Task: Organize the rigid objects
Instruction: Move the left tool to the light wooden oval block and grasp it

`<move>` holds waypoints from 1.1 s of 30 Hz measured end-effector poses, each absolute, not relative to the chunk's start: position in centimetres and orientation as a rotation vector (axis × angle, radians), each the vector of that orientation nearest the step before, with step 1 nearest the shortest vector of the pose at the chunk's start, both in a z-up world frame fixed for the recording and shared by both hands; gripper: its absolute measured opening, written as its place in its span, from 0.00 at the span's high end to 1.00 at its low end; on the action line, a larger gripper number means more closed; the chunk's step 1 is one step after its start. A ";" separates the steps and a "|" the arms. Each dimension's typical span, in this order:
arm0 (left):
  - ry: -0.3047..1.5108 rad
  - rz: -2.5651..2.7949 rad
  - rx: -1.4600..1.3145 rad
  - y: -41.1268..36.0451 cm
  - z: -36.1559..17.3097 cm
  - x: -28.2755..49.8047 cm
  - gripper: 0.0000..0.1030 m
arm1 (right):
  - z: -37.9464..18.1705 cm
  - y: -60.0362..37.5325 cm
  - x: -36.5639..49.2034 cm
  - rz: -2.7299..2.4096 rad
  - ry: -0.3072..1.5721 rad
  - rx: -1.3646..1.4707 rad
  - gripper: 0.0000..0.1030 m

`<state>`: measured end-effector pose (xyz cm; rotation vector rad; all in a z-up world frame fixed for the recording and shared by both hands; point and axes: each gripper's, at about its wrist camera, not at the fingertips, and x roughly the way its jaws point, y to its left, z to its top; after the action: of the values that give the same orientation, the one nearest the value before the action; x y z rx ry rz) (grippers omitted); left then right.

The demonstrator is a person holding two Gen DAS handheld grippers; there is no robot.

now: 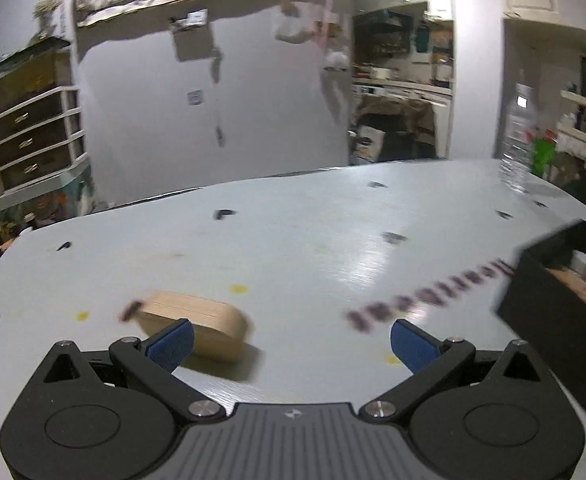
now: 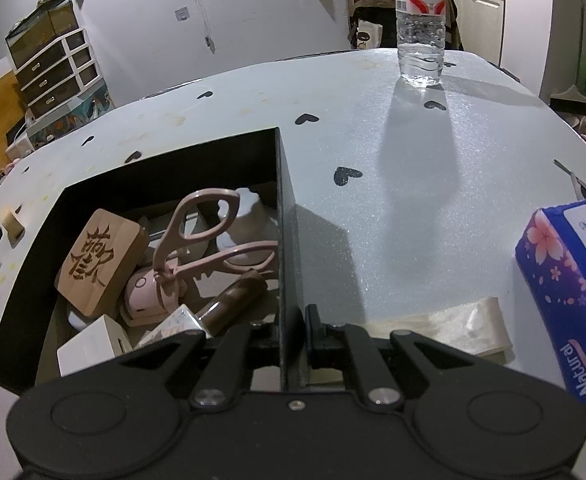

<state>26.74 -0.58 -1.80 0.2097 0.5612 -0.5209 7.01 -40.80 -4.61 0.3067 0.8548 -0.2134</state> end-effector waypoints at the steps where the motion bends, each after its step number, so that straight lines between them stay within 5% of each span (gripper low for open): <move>1: 0.569 -0.506 0.200 -0.1 -2.0 27.7 0.00 | -4.6 -40.7 7.1 -0.215 0.856 0.304 0.92; 14: 0.696 -0.412 -0.105 4.7 -4.3 37.0 0.00 | -4.5 -40.3 7.3 -0.234 0.865 0.290 0.92; 33: 0.717 -0.488 -0.046 0.3 -4.7 31.9 0.01 | -4.5 -40.3 7.4 -0.237 0.867 0.282 0.92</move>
<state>31.92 0.25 -4.71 -0.0461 0.7174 -0.4880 7.37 -40.27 -4.48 0.2818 0.8674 -0.2375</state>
